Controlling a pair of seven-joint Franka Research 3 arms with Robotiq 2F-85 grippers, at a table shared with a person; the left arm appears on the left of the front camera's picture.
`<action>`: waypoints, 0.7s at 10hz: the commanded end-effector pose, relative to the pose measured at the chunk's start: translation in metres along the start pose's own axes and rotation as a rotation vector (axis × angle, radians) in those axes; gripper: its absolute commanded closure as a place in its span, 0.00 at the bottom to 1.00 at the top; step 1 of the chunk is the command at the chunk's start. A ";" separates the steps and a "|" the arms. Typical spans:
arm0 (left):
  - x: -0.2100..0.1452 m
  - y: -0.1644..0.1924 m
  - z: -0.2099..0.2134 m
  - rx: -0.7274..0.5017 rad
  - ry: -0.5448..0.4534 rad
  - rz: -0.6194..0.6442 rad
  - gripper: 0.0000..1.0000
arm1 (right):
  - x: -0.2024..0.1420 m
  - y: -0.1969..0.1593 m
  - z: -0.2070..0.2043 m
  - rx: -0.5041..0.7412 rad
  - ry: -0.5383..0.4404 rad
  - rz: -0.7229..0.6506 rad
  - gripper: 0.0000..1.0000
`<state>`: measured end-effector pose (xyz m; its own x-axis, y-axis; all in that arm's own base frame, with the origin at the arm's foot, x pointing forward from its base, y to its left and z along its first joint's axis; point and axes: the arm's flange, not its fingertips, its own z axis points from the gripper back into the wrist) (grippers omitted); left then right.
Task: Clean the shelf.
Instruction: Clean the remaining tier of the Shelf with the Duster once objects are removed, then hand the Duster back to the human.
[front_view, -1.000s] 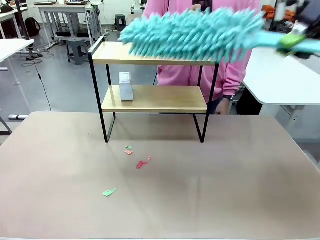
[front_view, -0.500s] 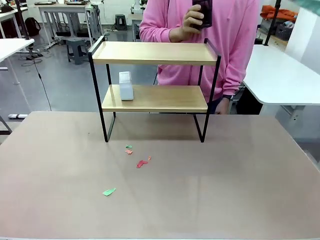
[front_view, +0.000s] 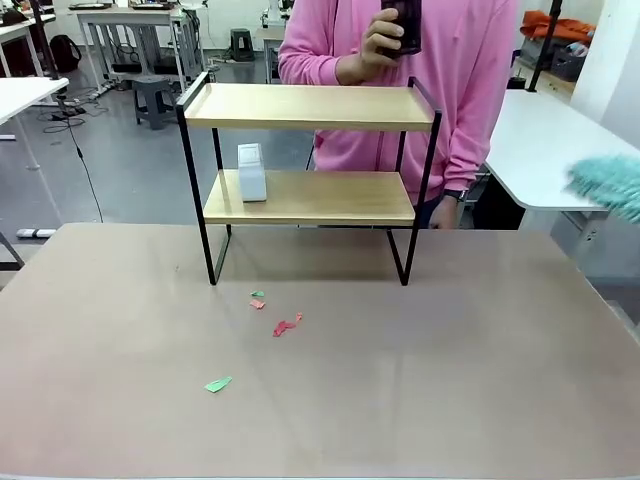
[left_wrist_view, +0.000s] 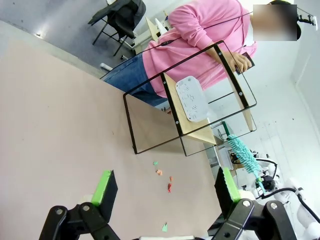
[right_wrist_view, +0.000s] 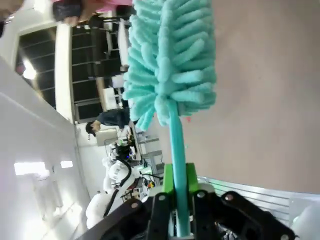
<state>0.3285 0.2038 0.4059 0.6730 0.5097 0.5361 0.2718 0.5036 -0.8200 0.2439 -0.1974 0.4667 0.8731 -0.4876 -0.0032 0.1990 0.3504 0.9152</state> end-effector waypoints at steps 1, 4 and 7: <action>-0.003 -0.001 -0.002 -0.017 -0.024 -0.019 0.00 | -0.008 0.007 0.031 0.046 -0.032 0.038 1.00; -0.003 -0.001 -0.002 -0.017 -0.024 -0.019 0.00 | -0.008 0.007 0.031 0.046 -0.032 0.038 1.00; -0.003 -0.001 -0.002 -0.017 -0.024 -0.019 0.00 | -0.008 0.007 0.031 0.046 -0.032 0.038 1.00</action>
<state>0.3284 0.2036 0.4059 0.6729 0.5096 0.5362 0.2720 0.5036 -0.8200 0.2236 -0.2163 0.4831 0.8549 -0.5166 0.0480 0.1449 0.3266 0.9340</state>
